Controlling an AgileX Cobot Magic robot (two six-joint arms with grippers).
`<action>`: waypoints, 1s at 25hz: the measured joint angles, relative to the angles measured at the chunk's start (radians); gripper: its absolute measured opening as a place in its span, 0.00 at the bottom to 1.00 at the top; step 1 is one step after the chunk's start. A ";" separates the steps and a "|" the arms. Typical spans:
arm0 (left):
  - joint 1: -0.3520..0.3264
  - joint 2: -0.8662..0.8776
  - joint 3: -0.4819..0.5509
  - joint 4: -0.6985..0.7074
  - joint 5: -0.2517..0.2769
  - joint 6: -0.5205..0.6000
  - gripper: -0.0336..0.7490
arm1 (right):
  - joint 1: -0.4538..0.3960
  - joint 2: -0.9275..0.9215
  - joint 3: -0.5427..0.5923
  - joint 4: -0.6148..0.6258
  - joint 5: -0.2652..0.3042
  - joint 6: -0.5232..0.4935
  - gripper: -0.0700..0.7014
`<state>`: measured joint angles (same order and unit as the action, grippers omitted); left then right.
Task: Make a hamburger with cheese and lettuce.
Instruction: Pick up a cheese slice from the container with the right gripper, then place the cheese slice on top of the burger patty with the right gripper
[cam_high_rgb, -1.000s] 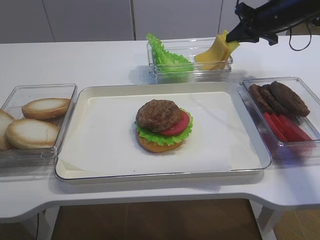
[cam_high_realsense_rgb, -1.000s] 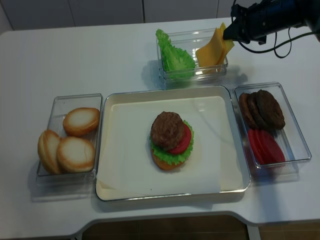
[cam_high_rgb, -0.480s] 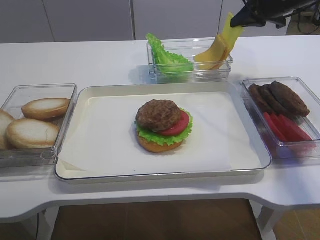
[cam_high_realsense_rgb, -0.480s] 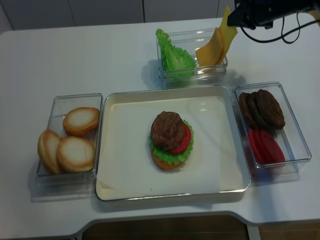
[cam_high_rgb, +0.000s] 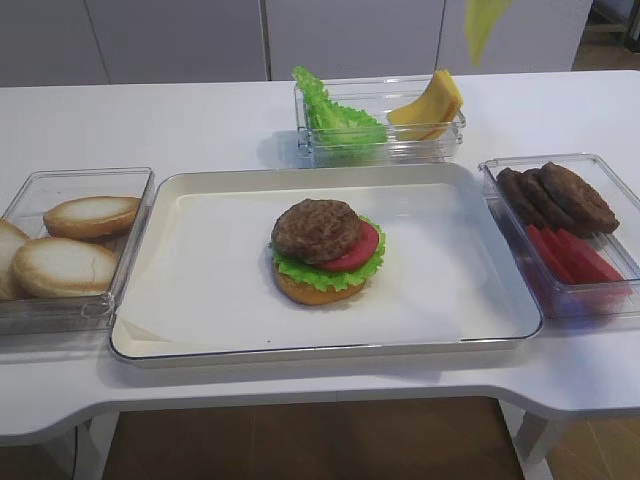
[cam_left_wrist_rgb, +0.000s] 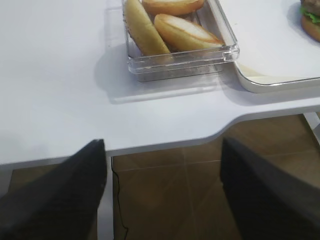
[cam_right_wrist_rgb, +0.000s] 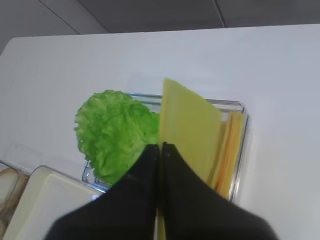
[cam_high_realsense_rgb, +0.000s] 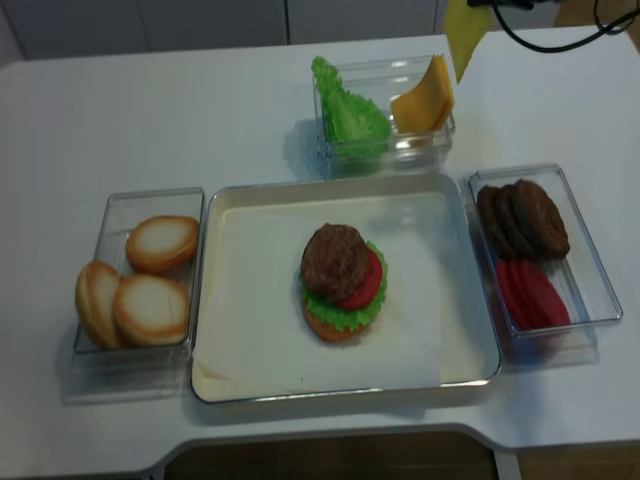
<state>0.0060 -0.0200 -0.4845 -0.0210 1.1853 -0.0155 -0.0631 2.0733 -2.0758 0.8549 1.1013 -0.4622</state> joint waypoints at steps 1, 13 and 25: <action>0.000 0.000 0.000 0.000 0.000 0.000 0.72 | 0.000 -0.016 0.000 -0.007 0.014 0.004 0.09; 0.000 0.000 0.000 0.000 0.000 0.000 0.72 | 0.000 -0.296 0.141 -0.163 0.085 0.098 0.09; 0.000 0.000 0.000 0.000 0.000 0.000 0.72 | 0.002 -0.607 0.612 -0.089 0.080 0.049 0.09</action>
<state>0.0060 -0.0200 -0.4845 -0.0210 1.1853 -0.0155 -0.0613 1.4665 -1.4640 0.7661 1.1814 -0.4130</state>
